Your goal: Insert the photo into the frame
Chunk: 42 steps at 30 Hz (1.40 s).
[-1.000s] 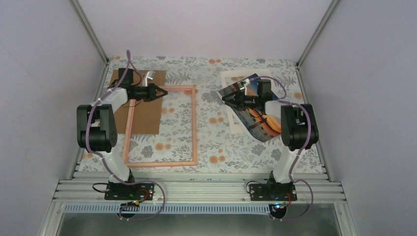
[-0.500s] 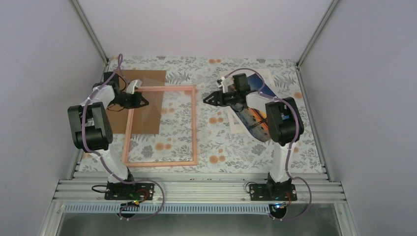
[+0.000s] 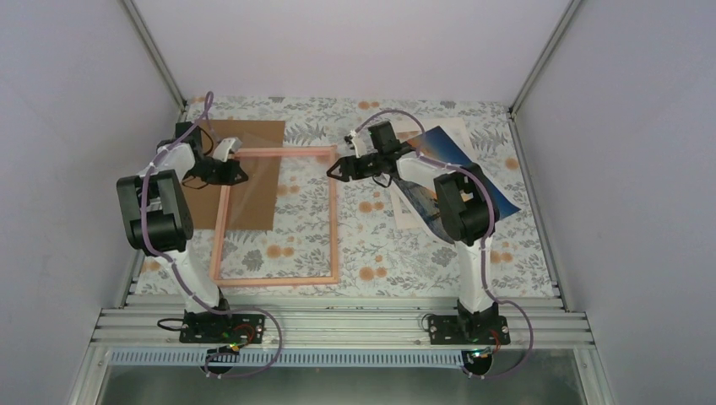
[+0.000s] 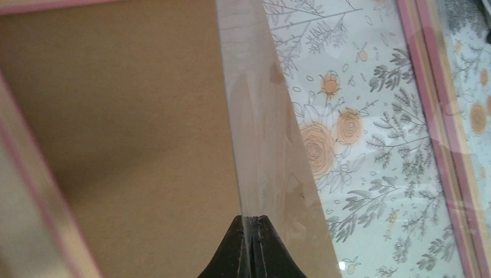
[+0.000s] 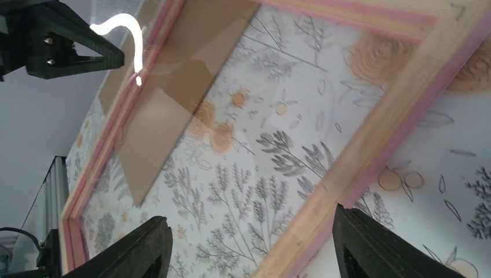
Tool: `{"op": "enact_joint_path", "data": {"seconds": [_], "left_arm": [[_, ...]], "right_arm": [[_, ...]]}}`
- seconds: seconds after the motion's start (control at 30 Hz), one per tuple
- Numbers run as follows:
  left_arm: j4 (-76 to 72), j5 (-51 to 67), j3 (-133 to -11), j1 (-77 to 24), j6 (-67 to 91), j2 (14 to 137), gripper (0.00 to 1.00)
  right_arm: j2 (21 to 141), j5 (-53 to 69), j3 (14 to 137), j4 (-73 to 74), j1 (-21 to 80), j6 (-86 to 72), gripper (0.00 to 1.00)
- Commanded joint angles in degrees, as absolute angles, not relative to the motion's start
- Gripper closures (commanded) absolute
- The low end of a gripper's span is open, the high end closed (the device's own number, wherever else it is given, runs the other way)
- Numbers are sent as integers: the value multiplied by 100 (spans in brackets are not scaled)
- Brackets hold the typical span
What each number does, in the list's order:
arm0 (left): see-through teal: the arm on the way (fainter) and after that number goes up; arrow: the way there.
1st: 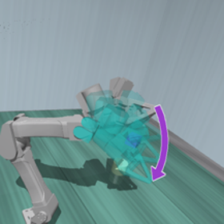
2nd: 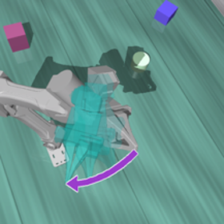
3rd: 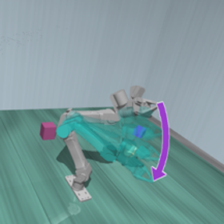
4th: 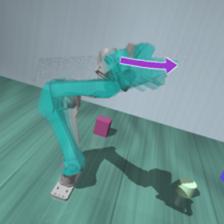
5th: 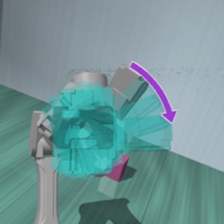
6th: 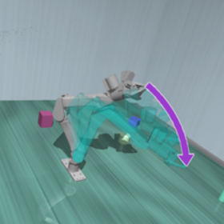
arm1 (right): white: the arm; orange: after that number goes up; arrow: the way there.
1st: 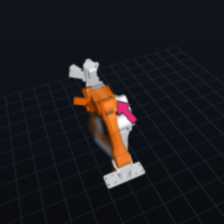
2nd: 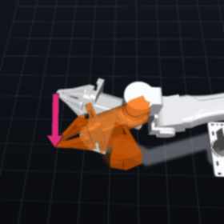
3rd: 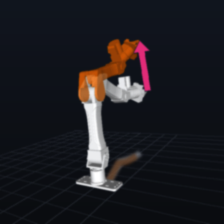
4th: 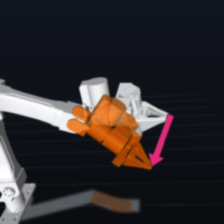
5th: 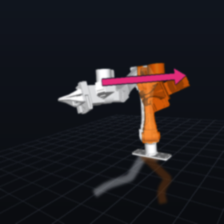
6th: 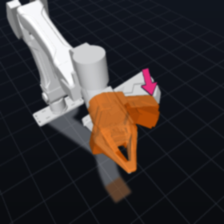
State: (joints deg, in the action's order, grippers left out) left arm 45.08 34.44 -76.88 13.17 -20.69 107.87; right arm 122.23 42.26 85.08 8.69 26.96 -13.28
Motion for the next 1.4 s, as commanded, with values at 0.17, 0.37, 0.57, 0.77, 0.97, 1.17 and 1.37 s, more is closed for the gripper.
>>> {"op": "enact_joint_path", "data": {"seconds": [0.17, 0.37, 0.57, 0.77, 0.97, 1.17, 1.37], "left_arm": [[3446, 4394, -7096, 1242, -1109, 11336, 98], [2986, 4121, -7306, 1187, -797, 11824, 98], [2917, 4990, -7331, 807, -906, 11997, 98], [2153, 5601, -6889, 236, -352, 11751, 98], [1493, 5267, -6961, -512, 341, 12051, 98], [1393, 4590, -7850, -841, 774, 12915, 98], [1841, 4501, -9334, -1193, 570, 13851, 98]], "right_arm": [[12590, 4313, 8455, 1246, 2452, -1490, 34], [12736, 4248, 8691, 1342, 2450, -1446, 39], [12453, 4554, 8404, 1244, 2329, -1422, 66], [11738, 5063, 8004, 1329, 1714, -1287, 96], [11168, 5191, 7464, 1682, 1211, -833, 96], [11105, 5067, 7165, 1780, 803, -660, 96], [11096, 4917, 7146, 1800, 579, -578, 96]]}}
